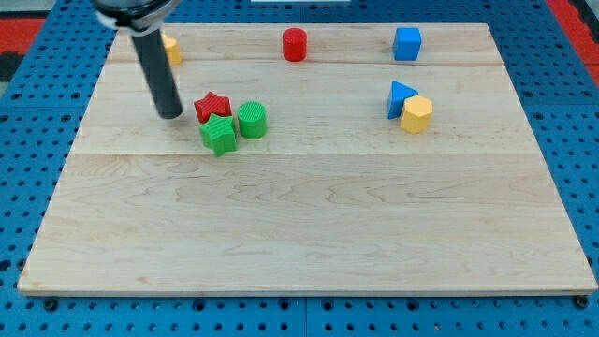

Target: Push red star along with green star to the down of the board

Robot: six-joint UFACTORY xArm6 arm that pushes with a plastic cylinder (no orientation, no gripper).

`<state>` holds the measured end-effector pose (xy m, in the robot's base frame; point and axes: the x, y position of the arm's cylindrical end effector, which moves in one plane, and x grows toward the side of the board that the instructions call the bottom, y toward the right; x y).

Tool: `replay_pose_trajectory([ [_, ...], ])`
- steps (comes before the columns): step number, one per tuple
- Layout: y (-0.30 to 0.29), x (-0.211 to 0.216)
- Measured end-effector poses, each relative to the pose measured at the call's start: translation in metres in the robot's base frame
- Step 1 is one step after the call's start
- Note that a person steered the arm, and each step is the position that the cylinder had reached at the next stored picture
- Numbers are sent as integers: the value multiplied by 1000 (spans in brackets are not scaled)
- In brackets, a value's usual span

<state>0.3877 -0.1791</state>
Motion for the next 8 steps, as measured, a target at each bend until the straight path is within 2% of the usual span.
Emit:
replay_pose_trajectory([
  [1, 0, 17],
  [3, -1, -38],
  [4, 35, -32],
  [5, 62, -11],
  [8, 88, 72],
])
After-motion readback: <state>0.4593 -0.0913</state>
